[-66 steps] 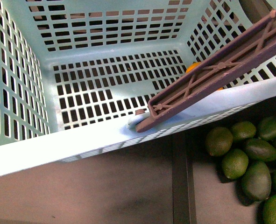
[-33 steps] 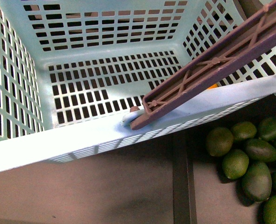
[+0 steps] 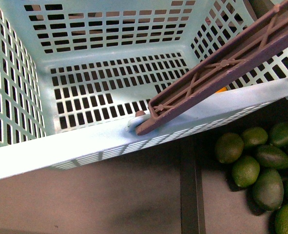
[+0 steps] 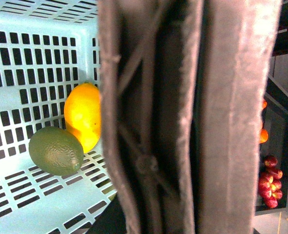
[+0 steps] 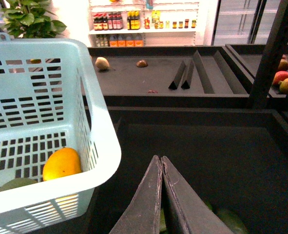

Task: Pick mango and avocado into basket

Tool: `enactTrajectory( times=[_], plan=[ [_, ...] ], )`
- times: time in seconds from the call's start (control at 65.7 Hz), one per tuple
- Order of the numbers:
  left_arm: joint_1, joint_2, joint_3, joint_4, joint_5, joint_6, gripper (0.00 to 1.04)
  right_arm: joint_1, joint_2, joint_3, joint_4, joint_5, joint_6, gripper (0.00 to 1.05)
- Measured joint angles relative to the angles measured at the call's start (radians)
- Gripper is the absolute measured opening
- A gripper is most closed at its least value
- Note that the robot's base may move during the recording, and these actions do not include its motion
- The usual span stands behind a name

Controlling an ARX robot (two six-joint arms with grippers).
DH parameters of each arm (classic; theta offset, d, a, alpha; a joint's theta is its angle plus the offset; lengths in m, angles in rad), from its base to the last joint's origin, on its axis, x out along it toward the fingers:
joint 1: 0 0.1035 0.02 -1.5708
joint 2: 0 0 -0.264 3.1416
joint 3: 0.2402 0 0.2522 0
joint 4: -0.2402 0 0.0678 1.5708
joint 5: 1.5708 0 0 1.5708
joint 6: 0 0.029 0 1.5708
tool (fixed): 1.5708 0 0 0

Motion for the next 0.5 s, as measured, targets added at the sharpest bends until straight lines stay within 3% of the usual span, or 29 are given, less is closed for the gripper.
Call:
enactTrajectory(
  times=[0.502],
  plan=[
    [0.0,0.0,0.0,0.0,0.0,0.0,0.14,0.0,-0.219,-0.019,-0.172,-0.001,0.0,0.02]
  ],
)
